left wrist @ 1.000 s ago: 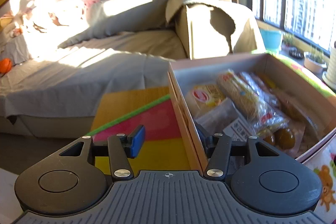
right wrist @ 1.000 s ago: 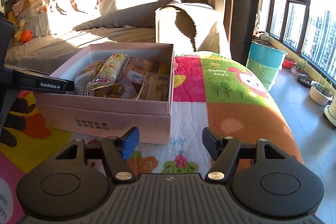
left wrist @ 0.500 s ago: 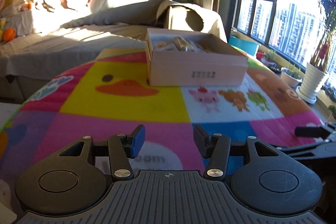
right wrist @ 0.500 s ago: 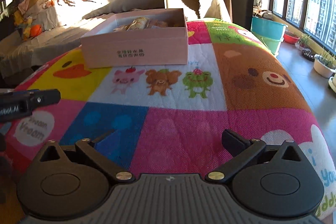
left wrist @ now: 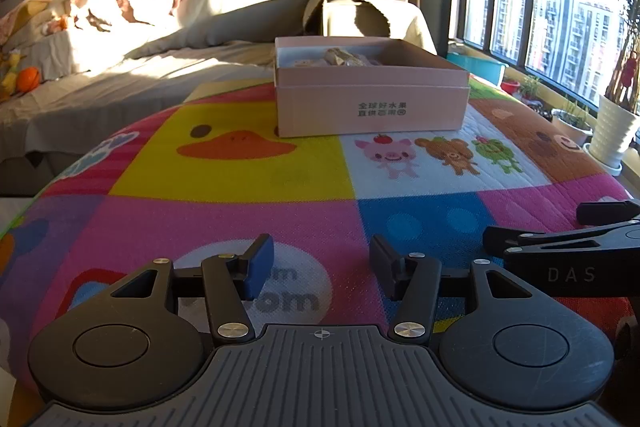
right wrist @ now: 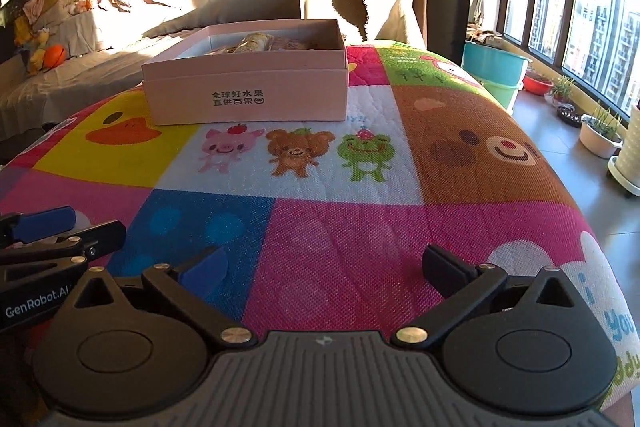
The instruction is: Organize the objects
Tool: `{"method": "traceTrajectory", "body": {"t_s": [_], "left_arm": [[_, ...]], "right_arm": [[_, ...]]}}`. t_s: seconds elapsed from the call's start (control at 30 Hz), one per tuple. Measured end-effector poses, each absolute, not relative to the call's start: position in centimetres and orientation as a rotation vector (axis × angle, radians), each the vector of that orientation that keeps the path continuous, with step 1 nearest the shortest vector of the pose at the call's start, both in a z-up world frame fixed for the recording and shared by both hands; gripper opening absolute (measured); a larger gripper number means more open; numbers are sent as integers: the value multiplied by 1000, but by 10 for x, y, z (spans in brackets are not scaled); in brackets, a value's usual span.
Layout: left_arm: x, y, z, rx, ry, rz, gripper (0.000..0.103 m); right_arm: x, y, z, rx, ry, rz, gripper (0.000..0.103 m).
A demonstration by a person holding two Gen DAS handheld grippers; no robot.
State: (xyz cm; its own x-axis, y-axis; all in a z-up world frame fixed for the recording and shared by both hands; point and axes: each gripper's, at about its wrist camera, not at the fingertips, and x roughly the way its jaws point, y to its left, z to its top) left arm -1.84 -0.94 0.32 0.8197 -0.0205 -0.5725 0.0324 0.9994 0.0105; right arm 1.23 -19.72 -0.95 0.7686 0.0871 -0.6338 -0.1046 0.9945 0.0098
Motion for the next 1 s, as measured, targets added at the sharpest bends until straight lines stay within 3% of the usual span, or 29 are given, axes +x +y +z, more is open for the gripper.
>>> {"method": "traceTrajectory", "body": {"t_s": [1.0], "left_arm": [[-14,-9,2,-1,612,-16,61]], "right_arm": [[9,-197,-12,-29,658,108,103]]}}
